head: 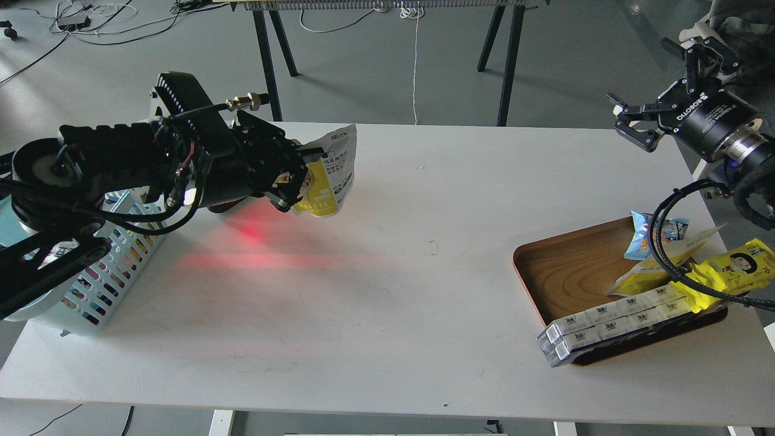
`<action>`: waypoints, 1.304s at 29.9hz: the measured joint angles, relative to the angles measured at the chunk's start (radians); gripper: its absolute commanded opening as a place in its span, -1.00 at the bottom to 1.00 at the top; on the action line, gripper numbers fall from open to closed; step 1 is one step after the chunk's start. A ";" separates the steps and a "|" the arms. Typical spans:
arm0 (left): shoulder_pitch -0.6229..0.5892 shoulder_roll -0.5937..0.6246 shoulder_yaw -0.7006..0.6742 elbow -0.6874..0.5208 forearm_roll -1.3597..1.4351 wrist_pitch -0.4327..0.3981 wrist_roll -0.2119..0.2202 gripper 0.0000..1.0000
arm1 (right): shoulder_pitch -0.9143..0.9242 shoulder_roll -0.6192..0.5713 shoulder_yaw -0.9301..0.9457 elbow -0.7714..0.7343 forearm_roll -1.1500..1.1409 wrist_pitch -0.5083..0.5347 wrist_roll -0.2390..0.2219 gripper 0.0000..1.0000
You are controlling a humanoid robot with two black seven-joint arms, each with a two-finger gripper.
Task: Scan snack and place in basket
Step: 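Lift the packet with the left gripper and hold it before the scanner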
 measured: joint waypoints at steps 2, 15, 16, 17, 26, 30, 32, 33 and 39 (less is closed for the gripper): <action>-0.028 0.001 0.048 0.016 0.000 0.000 0.000 -0.99 | -0.001 0.000 0.000 0.000 0.000 0.000 0.000 0.99; -0.139 0.037 0.215 0.085 0.000 0.000 -0.004 -0.99 | -0.004 -0.003 0.000 -0.001 0.000 0.000 0.000 0.99; -0.139 0.043 0.216 0.086 0.000 0.000 -0.006 -0.99 | -0.004 -0.003 0.000 -0.001 0.000 0.000 0.000 0.99; -0.139 0.048 0.217 0.087 0.000 0.000 -0.009 -0.99 | -0.004 -0.003 0.000 -0.001 0.000 0.000 0.000 0.99; -0.145 0.106 0.217 0.058 0.000 0.000 -0.024 -0.98 | -0.005 -0.002 -0.003 0.001 0.000 0.000 0.000 0.99; -0.174 0.116 0.215 0.056 0.000 0.000 -0.028 -0.98 | -0.005 -0.002 -0.003 0.001 0.000 0.000 0.000 0.99; -0.186 0.127 0.214 0.055 0.000 0.000 -0.035 -0.98 | -0.005 -0.002 -0.003 0.001 -0.001 0.000 0.000 0.99; -0.192 0.131 0.214 0.055 0.000 0.000 -0.040 -0.99 | -0.005 -0.002 -0.003 0.001 -0.001 0.000 0.000 0.99; -0.222 0.136 0.215 0.061 0.000 0.000 -0.056 -0.98 | -0.005 -0.002 -0.003 0.002 -0.002 0.000 -0.001 0.99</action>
